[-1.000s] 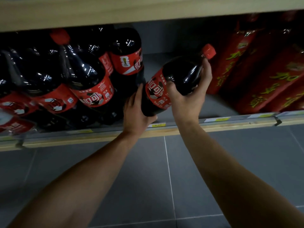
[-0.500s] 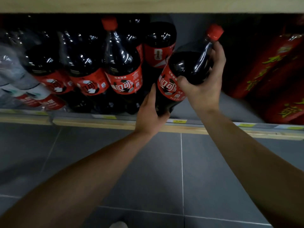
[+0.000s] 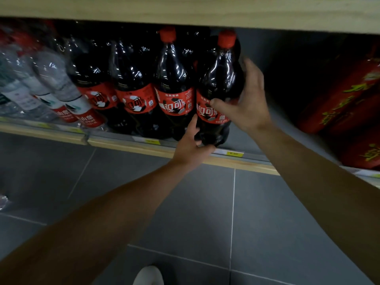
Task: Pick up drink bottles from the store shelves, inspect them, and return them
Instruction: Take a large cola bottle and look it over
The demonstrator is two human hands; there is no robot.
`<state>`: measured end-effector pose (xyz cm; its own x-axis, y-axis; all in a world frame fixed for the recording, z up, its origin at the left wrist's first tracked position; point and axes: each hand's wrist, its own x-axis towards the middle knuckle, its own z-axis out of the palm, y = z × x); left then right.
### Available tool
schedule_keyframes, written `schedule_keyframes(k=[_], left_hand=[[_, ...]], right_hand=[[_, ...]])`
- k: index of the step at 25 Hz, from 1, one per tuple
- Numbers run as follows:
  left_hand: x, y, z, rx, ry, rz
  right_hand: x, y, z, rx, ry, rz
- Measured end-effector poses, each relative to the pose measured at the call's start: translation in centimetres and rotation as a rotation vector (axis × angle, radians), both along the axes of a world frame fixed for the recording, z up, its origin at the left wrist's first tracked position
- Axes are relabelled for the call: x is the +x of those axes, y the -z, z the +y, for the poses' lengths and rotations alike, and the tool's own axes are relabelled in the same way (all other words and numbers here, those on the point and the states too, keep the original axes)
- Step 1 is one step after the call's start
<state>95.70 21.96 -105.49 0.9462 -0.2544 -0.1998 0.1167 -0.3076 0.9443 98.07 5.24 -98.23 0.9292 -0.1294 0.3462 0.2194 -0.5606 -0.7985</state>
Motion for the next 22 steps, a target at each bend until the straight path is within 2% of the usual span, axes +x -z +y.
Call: schedule_keyframes(k=[5, 10, 17, 20, 22], left_hand=[[0.0, -0.5, 0.4, -0.058, 0.030, 0.064], [-0.1, 0.3, 0.7, -0.035, 0.065, 0.094], [0.6, 0.7, 1.5, 0.018, 0.023, 0.129], [0.3, -0.5, 1.5, 0.119, 0.014, 0.120], [-0.5, -3.2, 1.3, 0.211, 0.014, 0.115]], right_hand=[[0.5, 0.7, 1.4, 0.100, 0.123, 0.094], [1.5, 0.9, -1.8, 0.206, -0.070, 0.155], [2.7, 2.0, -2.6, 0.333, -0.231, 0.234], [0.6, 2.1, -1.9, 0.312, -0.060, 0.306], [-2.8, 1.3, -1.7, 0.140, 0.083, 0.428]])
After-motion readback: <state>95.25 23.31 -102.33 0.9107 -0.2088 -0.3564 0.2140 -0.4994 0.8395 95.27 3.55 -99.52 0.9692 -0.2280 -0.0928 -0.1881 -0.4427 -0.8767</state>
